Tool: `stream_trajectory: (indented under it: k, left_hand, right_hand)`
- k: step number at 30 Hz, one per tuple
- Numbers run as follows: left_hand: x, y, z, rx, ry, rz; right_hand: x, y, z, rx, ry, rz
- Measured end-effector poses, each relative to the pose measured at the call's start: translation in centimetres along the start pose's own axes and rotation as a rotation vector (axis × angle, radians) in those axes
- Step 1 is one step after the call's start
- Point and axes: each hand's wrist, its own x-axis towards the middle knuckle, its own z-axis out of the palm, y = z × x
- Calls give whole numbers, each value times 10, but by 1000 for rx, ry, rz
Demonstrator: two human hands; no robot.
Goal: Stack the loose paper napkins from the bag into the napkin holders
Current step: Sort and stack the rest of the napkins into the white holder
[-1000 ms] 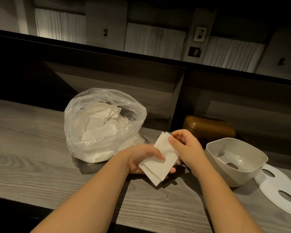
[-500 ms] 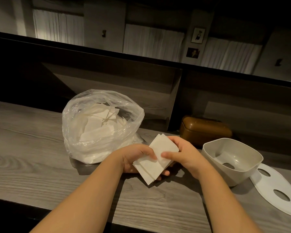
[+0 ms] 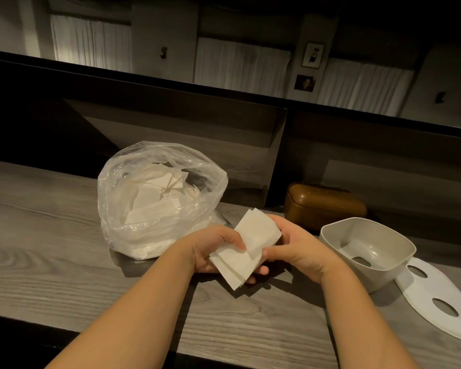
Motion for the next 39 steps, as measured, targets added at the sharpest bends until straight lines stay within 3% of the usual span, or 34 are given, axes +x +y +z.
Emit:
stream_trajectory:
  k: [5, 11, 16, 21, 29, 35, 39]
  left_hand:
    - [2, 0, 1, 58, -9, -15]
    - [2, -1, 0, 63, 32, 3]
    - [1, 0, 3, 71, 19, 1]
    - [2, 0, 1, 39, 54, -13]
    - [2, -1, 2, 73, 7, -14]
    - [3, -1, 0, 48, 45, -14]
    - [1, 0, 4, 62, 31, -12]
  right_hand:
    - [7, 0, 5, 20, 120, 17]
    - [2, 0, 3, -20, -7, 20]
    - [6, -1, 6, -88, 142, 13]
    - [2, -2, 2, -85, 12, 16]
    - [9, -1, 10, -134, 230, -7]
    - [6, 2, 5, -155, 50, 20]
    - [9, 2, 8, -183, 210, -6]
